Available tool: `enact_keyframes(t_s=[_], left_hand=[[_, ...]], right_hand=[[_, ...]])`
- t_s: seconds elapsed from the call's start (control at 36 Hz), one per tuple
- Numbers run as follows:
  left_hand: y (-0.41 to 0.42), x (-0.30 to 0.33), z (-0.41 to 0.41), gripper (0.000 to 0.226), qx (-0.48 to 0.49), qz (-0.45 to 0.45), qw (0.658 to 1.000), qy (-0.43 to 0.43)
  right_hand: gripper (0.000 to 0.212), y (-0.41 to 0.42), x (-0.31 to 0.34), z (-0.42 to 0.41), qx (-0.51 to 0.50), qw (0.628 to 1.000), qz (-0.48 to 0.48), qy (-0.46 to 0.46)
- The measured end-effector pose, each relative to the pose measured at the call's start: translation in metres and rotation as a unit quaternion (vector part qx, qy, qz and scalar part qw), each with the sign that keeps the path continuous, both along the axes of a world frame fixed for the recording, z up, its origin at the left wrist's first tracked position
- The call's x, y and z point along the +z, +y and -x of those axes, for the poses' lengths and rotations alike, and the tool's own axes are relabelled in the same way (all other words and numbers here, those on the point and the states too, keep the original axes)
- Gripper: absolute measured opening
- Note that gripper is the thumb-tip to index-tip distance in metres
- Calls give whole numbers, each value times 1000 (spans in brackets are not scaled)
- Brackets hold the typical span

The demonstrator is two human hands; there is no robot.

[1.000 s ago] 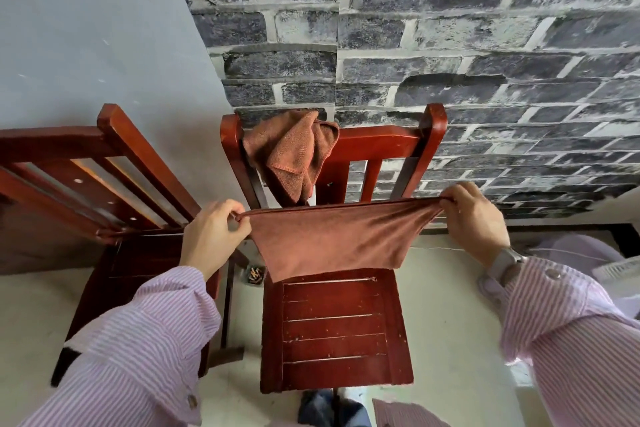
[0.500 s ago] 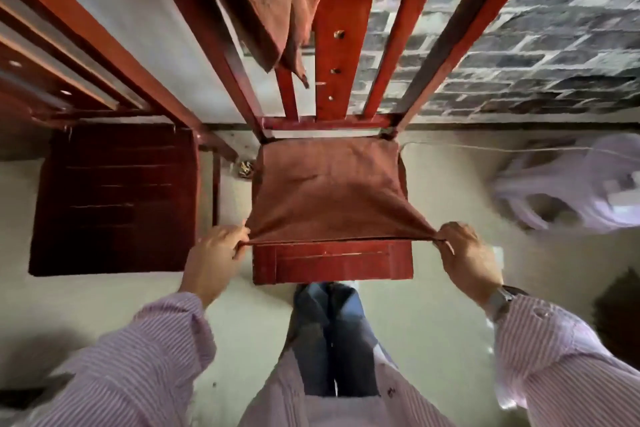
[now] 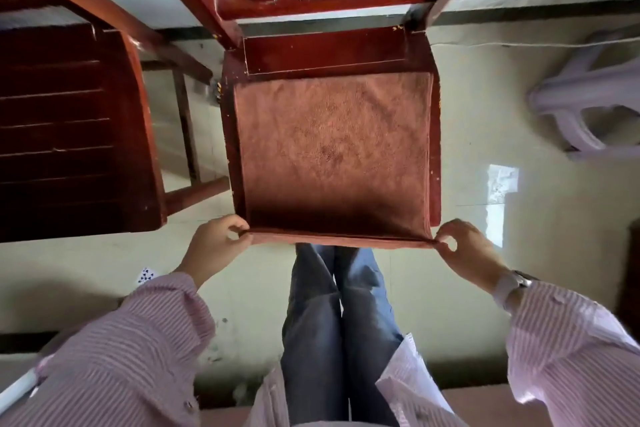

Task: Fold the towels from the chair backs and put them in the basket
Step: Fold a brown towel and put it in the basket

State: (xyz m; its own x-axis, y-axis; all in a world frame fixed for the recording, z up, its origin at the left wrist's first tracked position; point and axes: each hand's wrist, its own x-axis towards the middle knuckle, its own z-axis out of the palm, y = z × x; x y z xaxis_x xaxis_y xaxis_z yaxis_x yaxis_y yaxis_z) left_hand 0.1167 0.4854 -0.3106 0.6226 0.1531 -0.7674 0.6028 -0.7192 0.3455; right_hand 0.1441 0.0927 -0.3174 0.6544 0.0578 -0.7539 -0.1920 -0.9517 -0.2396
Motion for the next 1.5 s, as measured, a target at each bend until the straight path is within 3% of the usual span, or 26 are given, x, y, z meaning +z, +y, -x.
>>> enact_keyframes(t_s=[0.11,0.22,0.36,0.61,0.78,1.0,1.28,1.39,1.5], left_hand=[[-1,-3,-33,7,148,69,987,-4],[6,-8,-68,16,323,133,937,-25],[7,-17,-112,11,414,187,888,-75],[8,-55,-166,21,445,151,873,-133],[3,-78,-178,10,412,72,894,-163],[-5,-94,-184,23,376,-1,901,-217],[-10,-90,-198,28,338,-104,915,-192],[-9,-82,-194,31,347,-49,915,-199],[-1,-78,-193,28,368,40,913,-171]], right_hand=[[14,9,5,-39,-159,985,-51,-32],[12,22,8,-89,-279,950,-119,-72],[11,38,-4,-142,-372,900,-197,-109],[16,56,-42,-201,-391,885,-188,-168],[22,61,-62,-214,-381,891,-172,-175],[26,64,-70,-219,-345,908,-133,-195],[28,71,-69,-227,-331,924,-70,-179],[36,67,-64,-222,-449,869,-152,-141],[42,73,-56,-214,-415,875,-207,-137]])
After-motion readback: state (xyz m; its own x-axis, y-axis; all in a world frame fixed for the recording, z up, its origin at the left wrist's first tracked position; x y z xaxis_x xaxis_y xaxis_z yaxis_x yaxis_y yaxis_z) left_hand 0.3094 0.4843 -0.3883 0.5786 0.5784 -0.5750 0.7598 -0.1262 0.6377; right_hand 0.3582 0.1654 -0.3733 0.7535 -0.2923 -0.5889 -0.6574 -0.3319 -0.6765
